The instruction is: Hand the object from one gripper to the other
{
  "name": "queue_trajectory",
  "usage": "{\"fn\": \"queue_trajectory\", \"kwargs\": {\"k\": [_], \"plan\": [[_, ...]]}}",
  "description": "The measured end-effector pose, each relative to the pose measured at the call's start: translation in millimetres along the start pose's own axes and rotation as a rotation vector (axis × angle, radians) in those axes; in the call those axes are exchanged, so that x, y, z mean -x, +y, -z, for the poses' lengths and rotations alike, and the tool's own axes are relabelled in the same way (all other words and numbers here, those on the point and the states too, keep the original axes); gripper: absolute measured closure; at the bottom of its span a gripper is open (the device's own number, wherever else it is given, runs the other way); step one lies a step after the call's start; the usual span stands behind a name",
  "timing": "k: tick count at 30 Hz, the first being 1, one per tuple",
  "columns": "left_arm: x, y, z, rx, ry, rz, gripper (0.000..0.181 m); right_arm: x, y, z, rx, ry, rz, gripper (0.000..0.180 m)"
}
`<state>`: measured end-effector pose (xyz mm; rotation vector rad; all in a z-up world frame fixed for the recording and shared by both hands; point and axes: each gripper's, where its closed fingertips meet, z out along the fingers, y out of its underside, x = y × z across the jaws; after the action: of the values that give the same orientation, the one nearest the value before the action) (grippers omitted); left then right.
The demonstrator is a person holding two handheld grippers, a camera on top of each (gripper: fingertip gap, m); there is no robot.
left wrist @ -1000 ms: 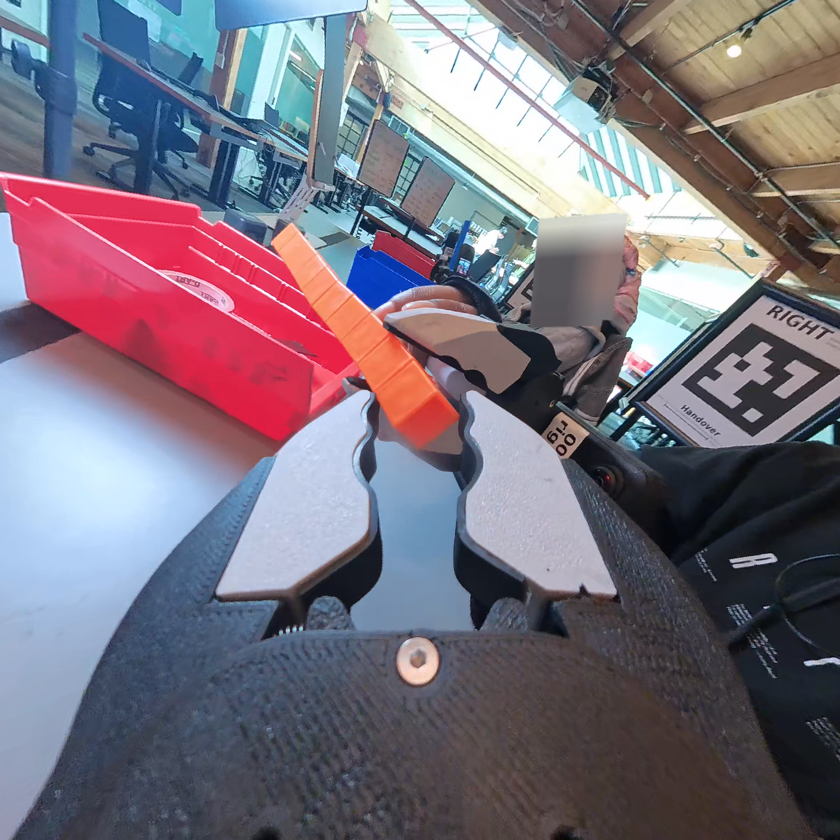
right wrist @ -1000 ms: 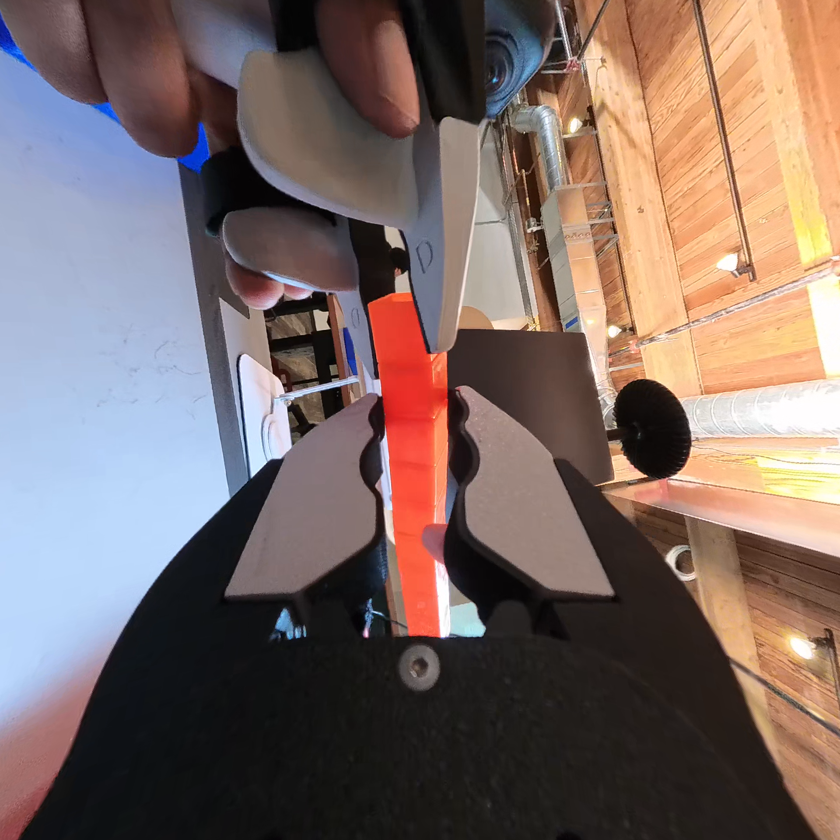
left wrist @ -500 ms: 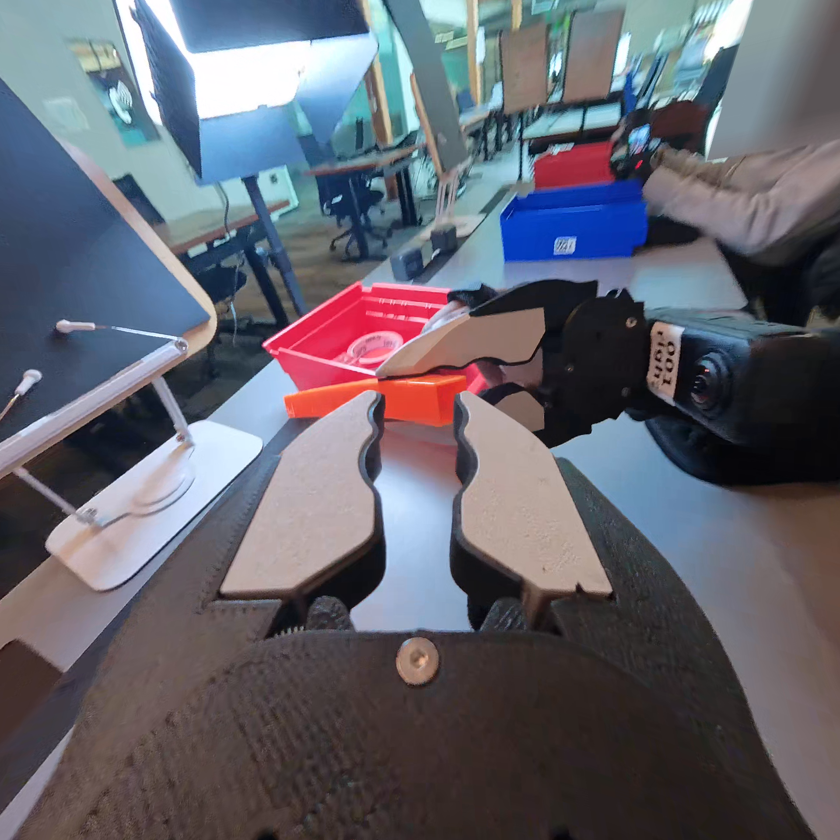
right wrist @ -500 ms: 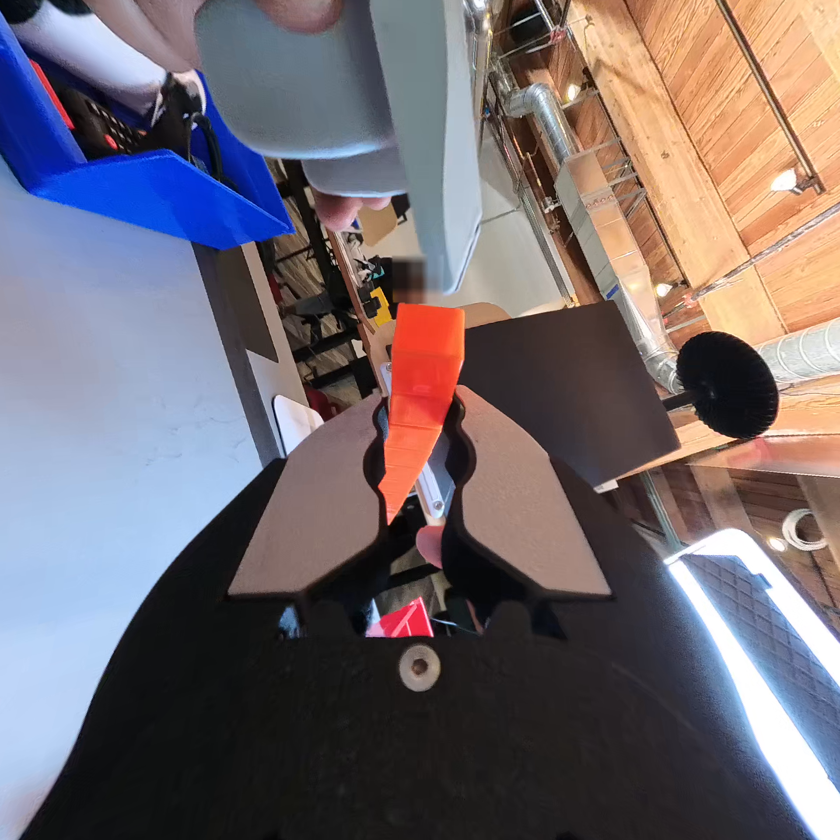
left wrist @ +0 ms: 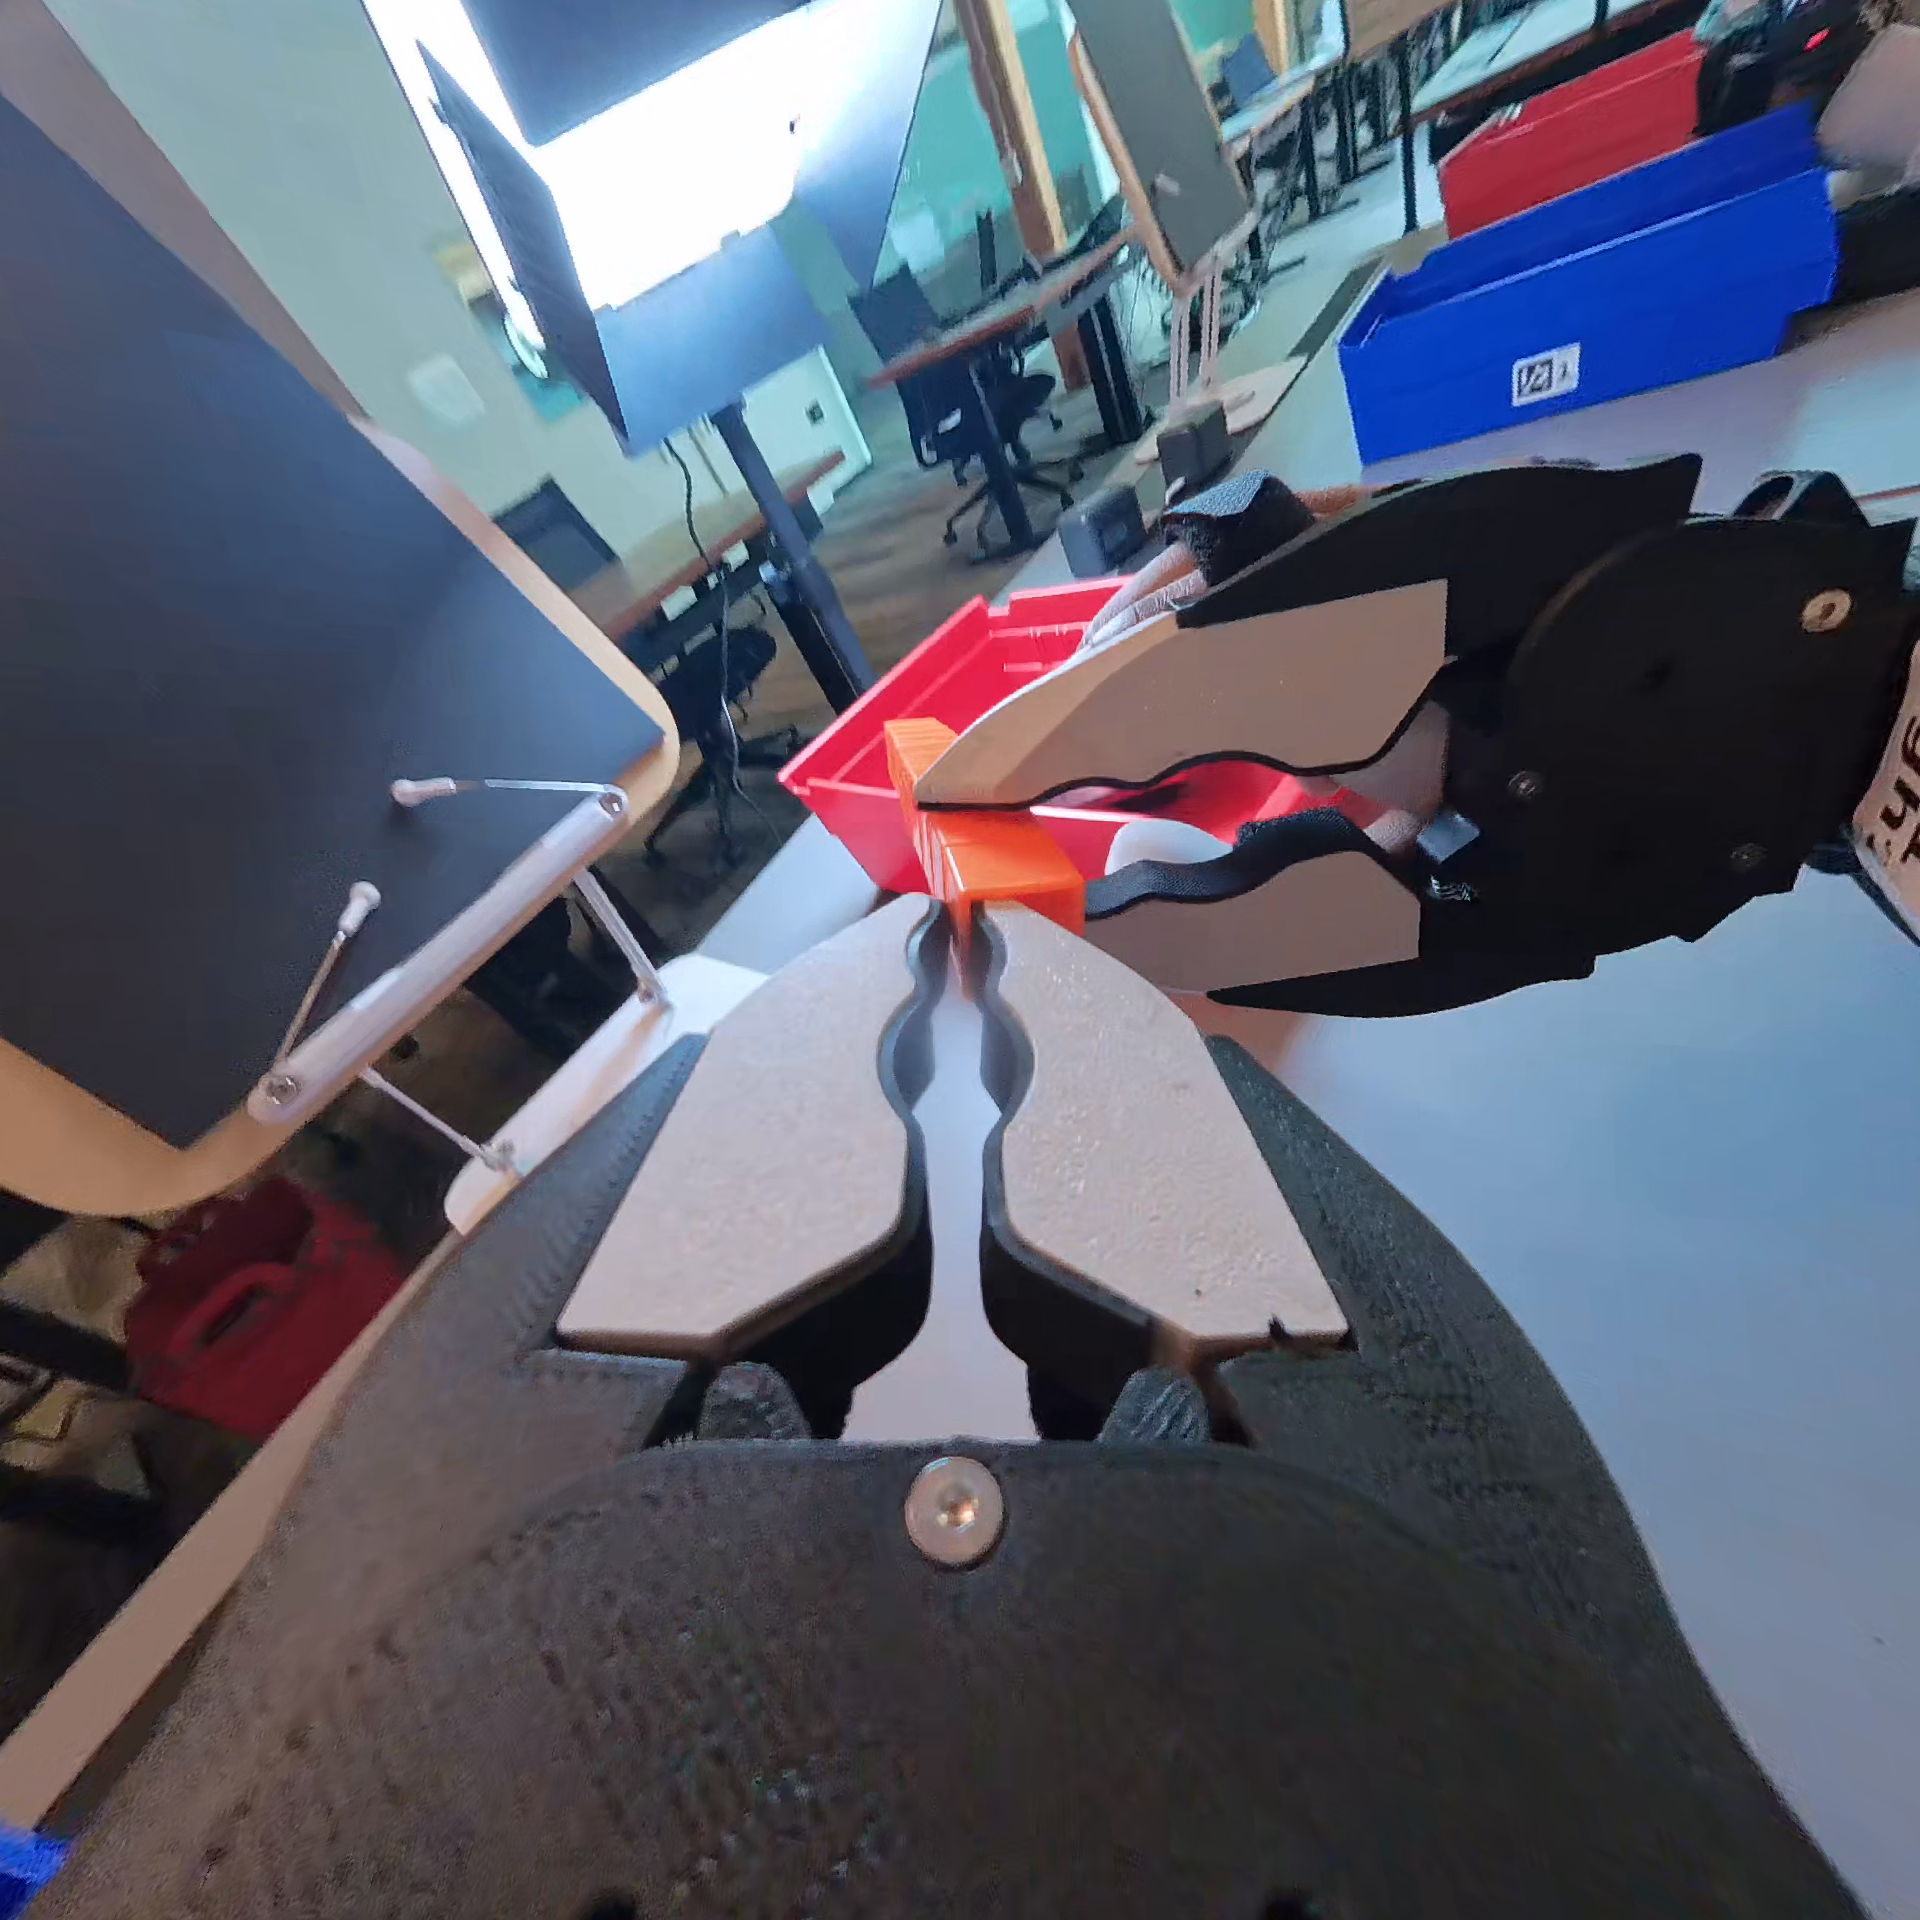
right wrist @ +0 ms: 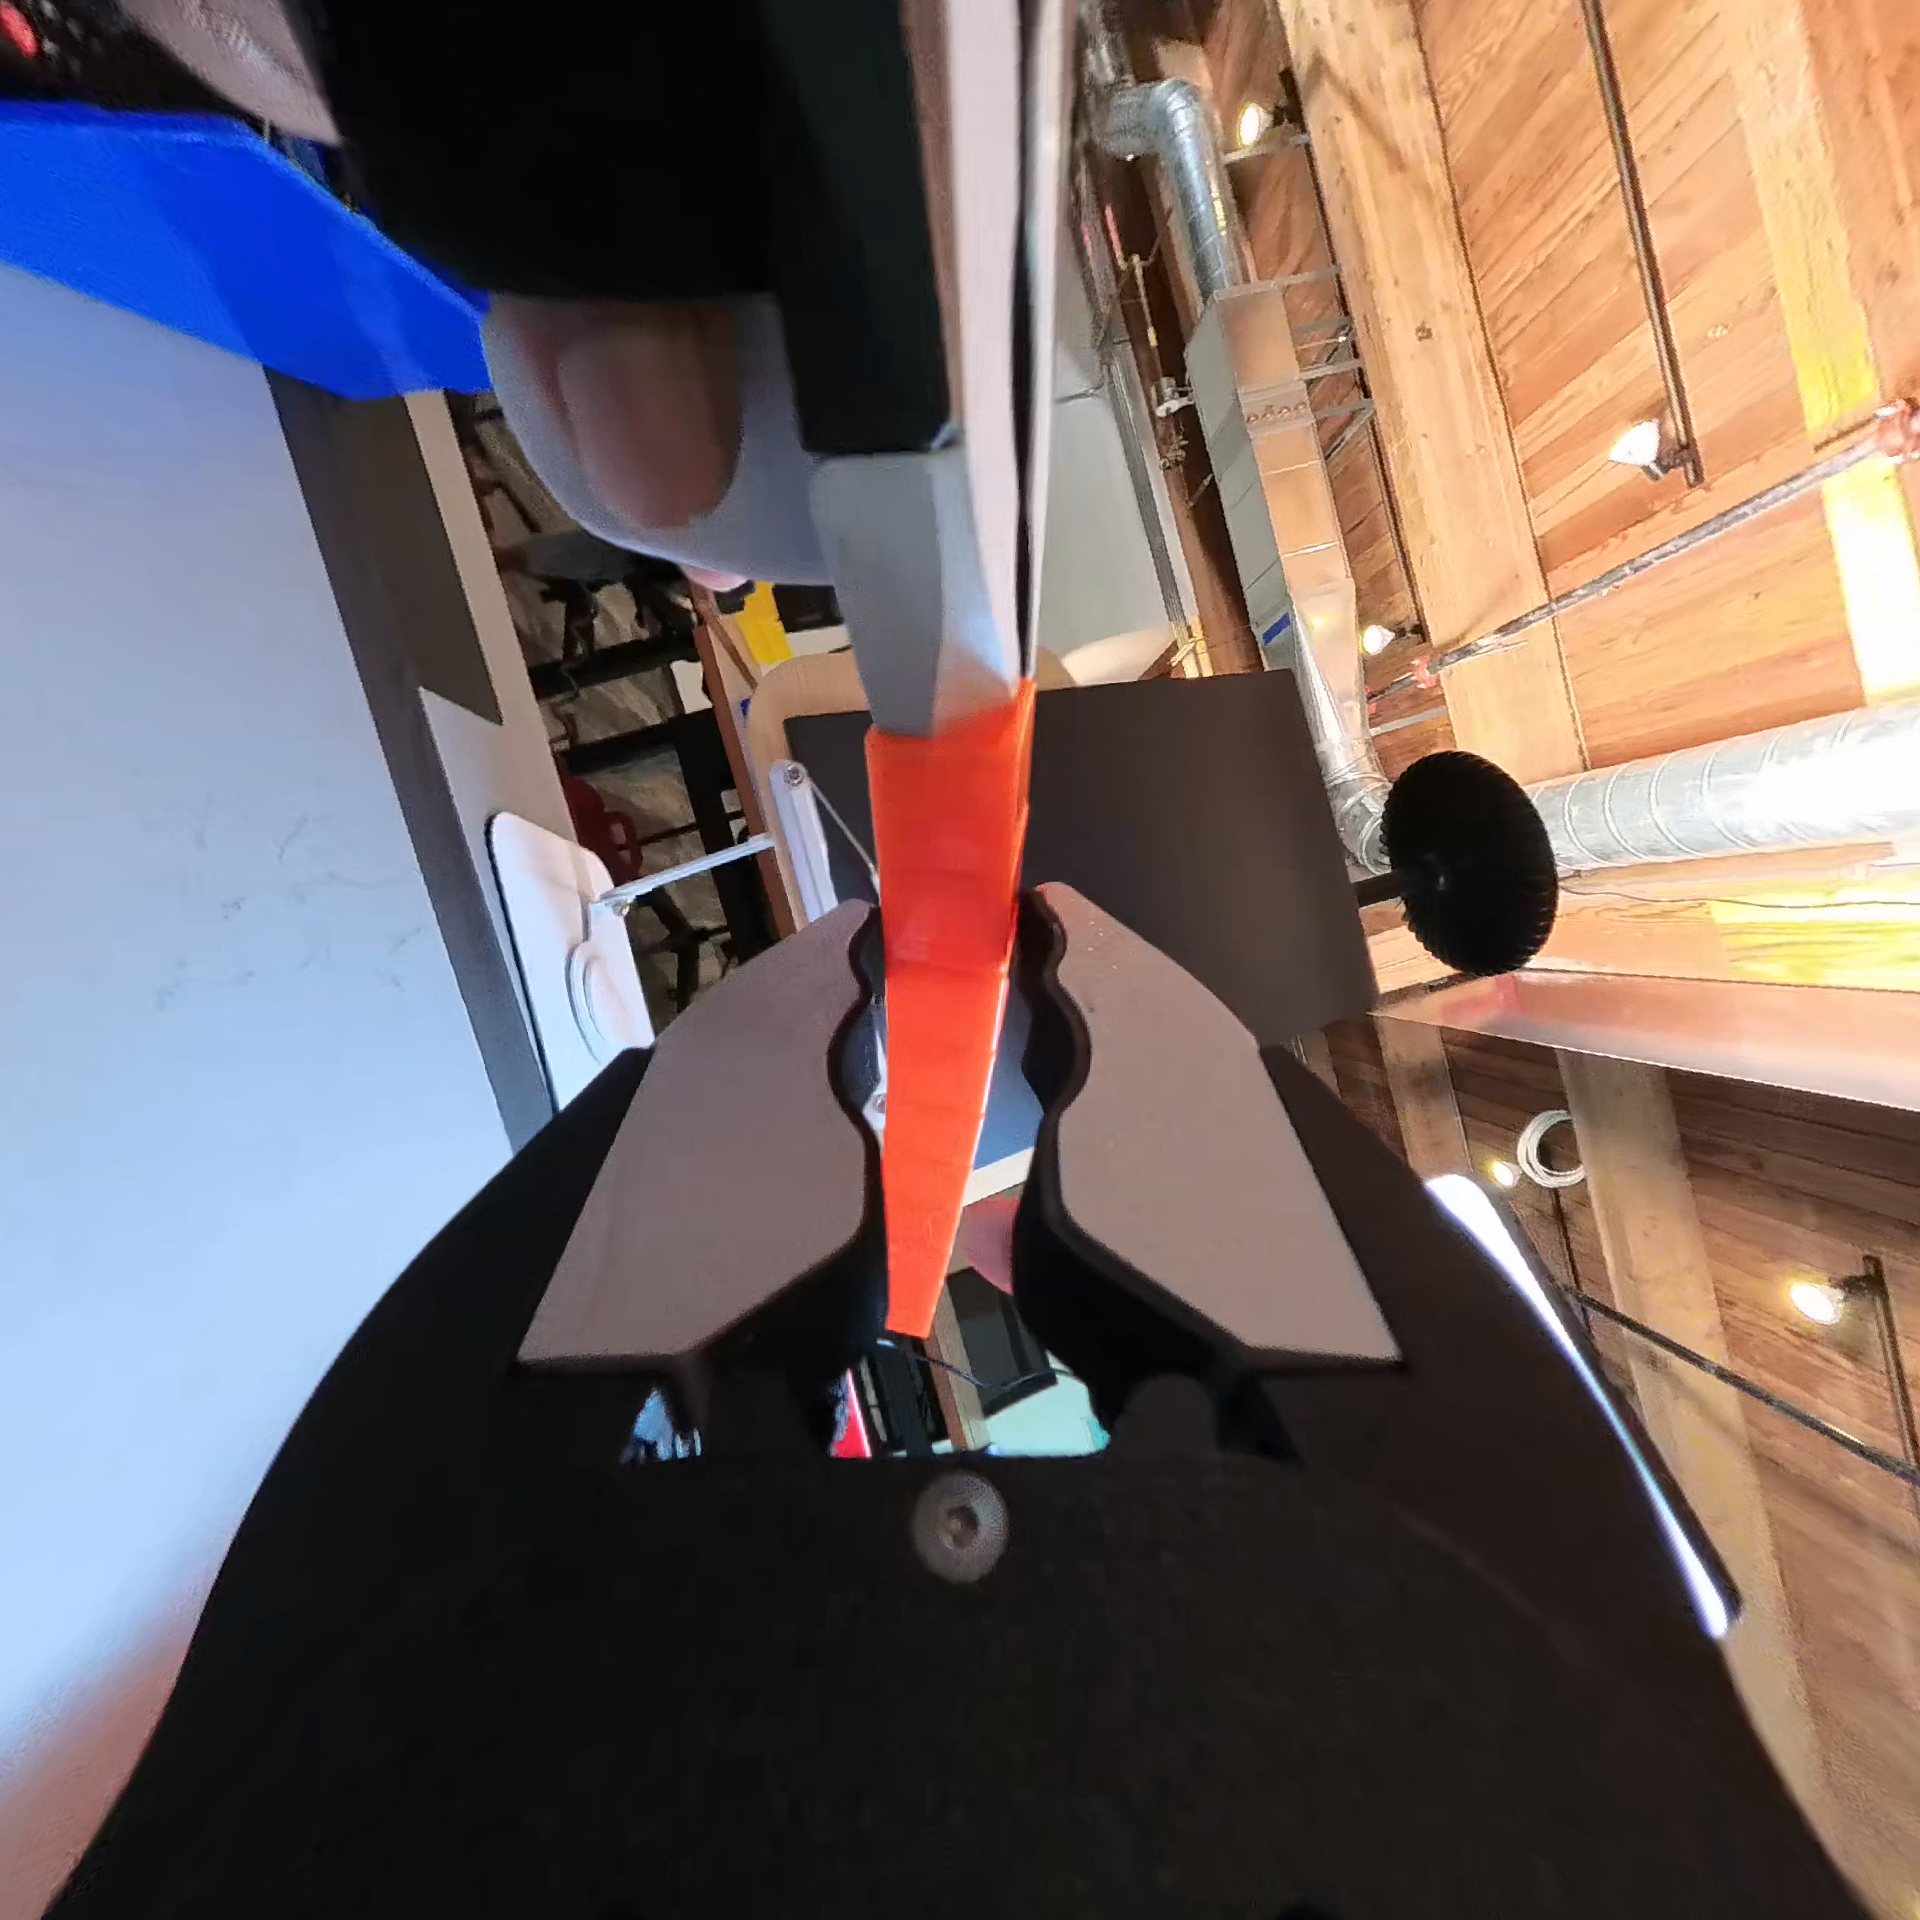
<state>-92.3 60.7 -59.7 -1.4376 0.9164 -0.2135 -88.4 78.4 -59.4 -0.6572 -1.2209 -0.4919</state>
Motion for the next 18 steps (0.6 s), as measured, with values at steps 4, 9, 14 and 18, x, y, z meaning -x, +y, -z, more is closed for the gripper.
{"fn": "queue_trajectory", "kwargs": {"k": [4, 9, 14, 18], "plan": [[1.2, -13.3, 6.0, -0.060, -0.033, -0.065, 0.178, -12.5, -7.0, 3.4, -0.036, 0.040, -0.049, 0.154], [15.1, -34.6, 22.2, -0.167, -0.145, -0.125, 0.178, -32.6, -16.7, 13.1, -0.159, 0.048, -0.271, 0.146], [37.6, -70.4, 61.0, -0.358, -0.276, -0.133, 0.178, -66.2, -7.5, 18.5, -0.334, -0.078, -1.045, 0.136], [35.4, -98.4, 87.7, -0.498, -0.364, -0.230, 0.178, -75.1, 4.6, 14.1, -0.449, -0.347, -1.720, 0.121]]}}
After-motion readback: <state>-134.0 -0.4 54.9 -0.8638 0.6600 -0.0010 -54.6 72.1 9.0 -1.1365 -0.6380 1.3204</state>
